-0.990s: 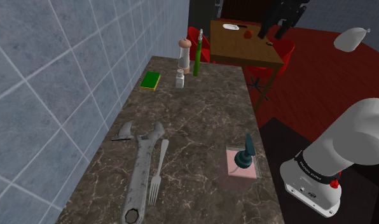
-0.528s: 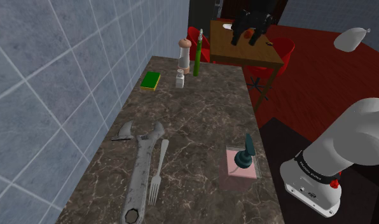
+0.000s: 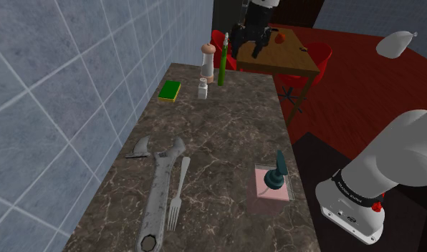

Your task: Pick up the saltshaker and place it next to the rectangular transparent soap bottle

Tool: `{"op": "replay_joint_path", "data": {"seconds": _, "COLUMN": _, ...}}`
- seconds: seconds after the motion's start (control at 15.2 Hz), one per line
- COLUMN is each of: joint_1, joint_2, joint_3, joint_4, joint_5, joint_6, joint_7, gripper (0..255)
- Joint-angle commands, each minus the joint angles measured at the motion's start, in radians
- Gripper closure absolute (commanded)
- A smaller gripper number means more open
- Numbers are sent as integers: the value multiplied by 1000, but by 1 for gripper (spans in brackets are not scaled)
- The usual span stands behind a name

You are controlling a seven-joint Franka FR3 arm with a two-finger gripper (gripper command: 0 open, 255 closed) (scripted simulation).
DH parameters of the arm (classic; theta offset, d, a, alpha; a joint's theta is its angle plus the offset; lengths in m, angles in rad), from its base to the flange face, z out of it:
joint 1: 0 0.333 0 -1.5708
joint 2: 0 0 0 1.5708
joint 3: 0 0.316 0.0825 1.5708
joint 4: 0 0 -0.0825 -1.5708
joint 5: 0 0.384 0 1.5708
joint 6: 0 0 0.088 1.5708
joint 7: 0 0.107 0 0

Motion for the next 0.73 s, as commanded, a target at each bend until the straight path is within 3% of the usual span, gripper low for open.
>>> {"op": "replay_joint_path", "data": {"seconds": 0.0, "joint_1": 2, "joint_2": 86, "joint_3": 6, "joint_4": 55, "joint_5": -3, "joint_6": 17, "joint_7": 10, "gripper": 0}}
{"op": "replay_joint_path", "data": {"seconds": 0.66, "joint_1": 33, "joint_2": 501, "joint_3": 28, "joint_4": 405, "joint_5": -29, "joint_6": 21, "joint_7": 82, "gripper": 0}}
